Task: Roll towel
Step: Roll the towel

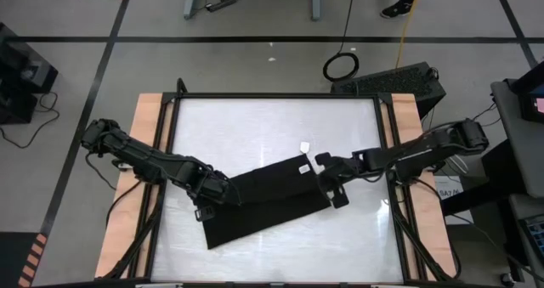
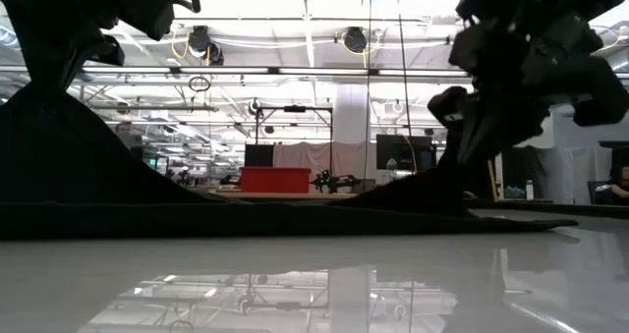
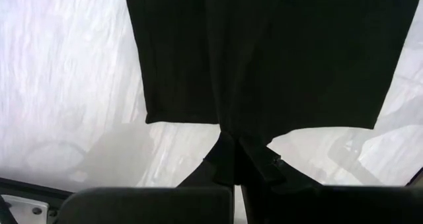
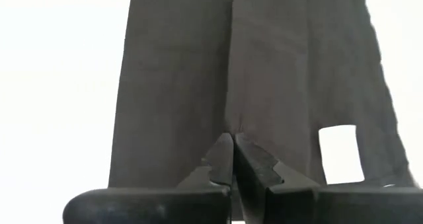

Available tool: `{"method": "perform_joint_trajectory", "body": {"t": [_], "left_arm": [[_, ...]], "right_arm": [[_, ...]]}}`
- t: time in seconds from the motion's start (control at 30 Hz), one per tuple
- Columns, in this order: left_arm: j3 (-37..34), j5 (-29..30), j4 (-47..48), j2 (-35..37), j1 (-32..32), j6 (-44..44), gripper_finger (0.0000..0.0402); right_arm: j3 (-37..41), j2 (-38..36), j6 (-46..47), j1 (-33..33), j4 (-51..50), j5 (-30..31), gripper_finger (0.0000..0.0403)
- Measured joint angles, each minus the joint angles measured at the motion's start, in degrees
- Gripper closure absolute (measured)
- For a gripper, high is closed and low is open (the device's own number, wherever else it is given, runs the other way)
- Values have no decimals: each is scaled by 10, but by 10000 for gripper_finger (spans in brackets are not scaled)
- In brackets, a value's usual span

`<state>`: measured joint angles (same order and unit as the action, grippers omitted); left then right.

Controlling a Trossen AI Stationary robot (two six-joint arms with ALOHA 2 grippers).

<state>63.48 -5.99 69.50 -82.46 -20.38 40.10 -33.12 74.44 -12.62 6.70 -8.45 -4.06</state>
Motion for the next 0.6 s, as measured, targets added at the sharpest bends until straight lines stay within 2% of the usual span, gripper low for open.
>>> {"method": "perform_joint_trajectory", "body": {"t": [0.2, 0.4, 0.6], "left_arm": [[21, 2, 0, 0, -11, 0, 393], [79, 2, 0, 0, -45, 4, 393], [152, -6, -4, 0, -99, 48, 393]], "right_arm": [[0, -56, 0, 0, -4, 0, 402], [-3, -131, -5, 0, -26, -6, 402], [-60, -192, -16, 7, -101, -47, 403]]}}
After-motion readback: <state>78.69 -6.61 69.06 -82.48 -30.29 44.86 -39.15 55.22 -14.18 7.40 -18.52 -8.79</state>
